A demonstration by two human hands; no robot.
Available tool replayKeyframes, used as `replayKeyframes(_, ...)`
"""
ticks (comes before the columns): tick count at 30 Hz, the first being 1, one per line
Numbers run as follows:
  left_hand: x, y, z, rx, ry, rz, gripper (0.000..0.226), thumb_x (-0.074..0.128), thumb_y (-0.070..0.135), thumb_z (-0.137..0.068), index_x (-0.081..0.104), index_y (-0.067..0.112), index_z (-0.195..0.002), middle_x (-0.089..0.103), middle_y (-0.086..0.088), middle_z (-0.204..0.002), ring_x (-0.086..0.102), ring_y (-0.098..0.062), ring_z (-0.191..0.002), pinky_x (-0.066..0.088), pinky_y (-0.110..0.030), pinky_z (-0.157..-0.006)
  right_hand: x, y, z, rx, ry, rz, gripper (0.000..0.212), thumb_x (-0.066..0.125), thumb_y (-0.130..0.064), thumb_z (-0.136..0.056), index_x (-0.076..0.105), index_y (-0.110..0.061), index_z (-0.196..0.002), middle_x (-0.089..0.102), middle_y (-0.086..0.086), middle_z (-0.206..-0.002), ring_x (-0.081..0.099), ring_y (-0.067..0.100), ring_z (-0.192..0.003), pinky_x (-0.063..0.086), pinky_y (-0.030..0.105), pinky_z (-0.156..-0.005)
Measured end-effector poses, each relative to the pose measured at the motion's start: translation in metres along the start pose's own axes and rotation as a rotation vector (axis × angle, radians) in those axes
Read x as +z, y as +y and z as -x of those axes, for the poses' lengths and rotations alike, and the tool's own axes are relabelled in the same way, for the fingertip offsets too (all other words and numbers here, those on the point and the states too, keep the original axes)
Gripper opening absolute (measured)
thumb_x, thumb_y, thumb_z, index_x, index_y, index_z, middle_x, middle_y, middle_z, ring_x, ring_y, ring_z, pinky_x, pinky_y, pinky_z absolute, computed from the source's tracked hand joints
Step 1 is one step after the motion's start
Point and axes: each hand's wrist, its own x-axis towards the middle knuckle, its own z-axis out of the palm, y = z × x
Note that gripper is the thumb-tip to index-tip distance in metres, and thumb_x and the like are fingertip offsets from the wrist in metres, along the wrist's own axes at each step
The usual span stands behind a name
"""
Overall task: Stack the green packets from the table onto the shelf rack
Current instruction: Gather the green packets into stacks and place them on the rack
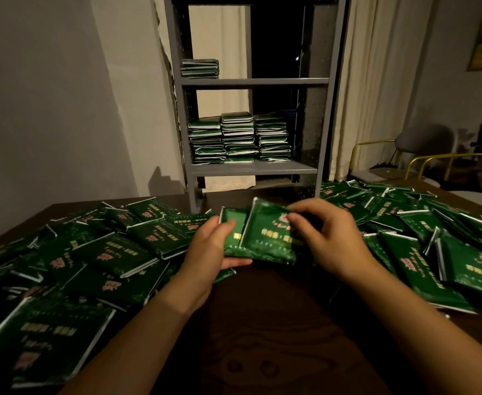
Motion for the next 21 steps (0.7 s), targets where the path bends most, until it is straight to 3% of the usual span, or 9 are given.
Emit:
replayKeyframes(3,0.011,0.0,0.013,-0.024,-0.141,-0.076,0.028,0.069,0.024,-0.092,0.065,0.016,-0.118,0.076,-0.005,-0.106,0.075,-0.021,-0.094,0.063,-0.038,-0.072,0.018,-0.001,0.003,-0.102,0.035,0.05,0.014,0.069,-0.022,-0.093,0.071,-0.023,-0.107,0.068,-0.014,-0.1,0.064,0.002,-0.095,0.056,0.031,-0.085)
replayKeyframes(6,0.015,-0.007,0.013,-0.03,-0.111,-0.09,0.033,0.069,0.002,-0.091,0.061,0.012,-0.121,0.074,-0.01,-0.107,0.075,-0.024,-0.091,0.063,-0.035,-0.07,0.02,-0.003,0.004,-0.166,0.006,0.06,0.02,0.074,-0.023,-0.089,0.07,-0.023,-0.109,0.064,-0.014,-0.103,0.059,-0.002,-0.099,0.049,0.018,-0.087)
replayKeyframes(9,0.012,-0.006,0.009,-0.043,-0.062,-0.035,0.041,0.065,-0.012,-0.088,0.058,0.01,-0.121,0.07,-0.015,-0.114,0.074,-0.029,-0.093,0.064,-0.037,-0.07,0.014,0.001,0.004,-0.09,-0.102,0.123,0.05,0.077,-0.026,-0.085,0.059,-0.028,-0.132,0.051,-0.012,-0.122,0.049,0.0,-0.114,0.039,0.017,-0.101)
replayKeyframes(11,0.012,-0.002,0.01,-0.025,-0.041,0.013,0.034,0.065,-0.011,-0.088,0.059,0.01,-0.115,0.071,-0.014,-0.111,0.075,-0.027,-0.088,0.064,-0.04,-0.07,0.011,0.004,0.005,0.013,-0.176,0.076,0.062,0.079,-0.027,-0.083,0.051,-0.031,-0.138,0.052,-0.011,-0.13,0.05,0.007,-0.123,0.043,0.03,-0.108)
replayKeyframes(13,0.013,0.0,0.013,0.022,-0.028,0.009,0.025,0.068,-0.001,-0.09,0.06,0.012,-0.109,0.072,-0.01,-0.107,0.076,-0.024,-0.086,0.064,-0.038,-0.069,0.013,0.008,0.005,0.032,-0.19,0.017,0.055,0.081,-0.022,-0.082,0.056,-0.032,-0.13,0.062,-0.011,-0.124,0.059,0.008,-0.118,0.051,0.039,-0.104)
replayKeyframes(16,0.011,0.005,0.012,0.142,0.103,-0.027,0.012,0.064,0.01,-0.096,0.058,0.016,-0.104,0.069,-0.008,-0.111,0.074,-0.022,-0.091,0.063,-0.029,-0.066,0.012,0.009,0.001,0.074,-0.052,-0.04,0.052,0.076,-0.022,-0.087,0.054,-0.034,-0.133,0.065,-0.009,-0.118,0.063,0.009,-0.11,0.056,0.041,-0.097)
replayKeyframes(18,0.004,0.007,0.005,0.208,0.237,-0.049,0.008,0.059,0.014,-0.1,0.054,0.016,-0.106,0.064,-0.008,-0.118,0.07,-0.022,-0.098,0.062,-0.026,-0.067,0.008,0.009,-0.005,0.114,0.02,0.123,0.051,0.072,-0.027,-0.09,0.052,-0.03,-0.137,0.06,-0.005,-0.125,0.059,0.013,-0.116,0.053,0.04,-0.101)
replayKeyframes(21,-0.003,0.006,-0.005,0.221,0.321,-0.068,0.022,0.053,0.015,-0.103,0.046,0.013,-0.124,0.057,-0.006,-0.127,0.066,-0.017,-0.102,0.061,-0.03,-0.076,0.008,0.008,-0.008,0.123,-0.249,0.462,0.061,0.073,-0.042,-0.087,0.049,-0.023,-0.14,0.044,-0.002,-0.14,0.046,0.018,-0.13,0.044,0.038,-0.11)
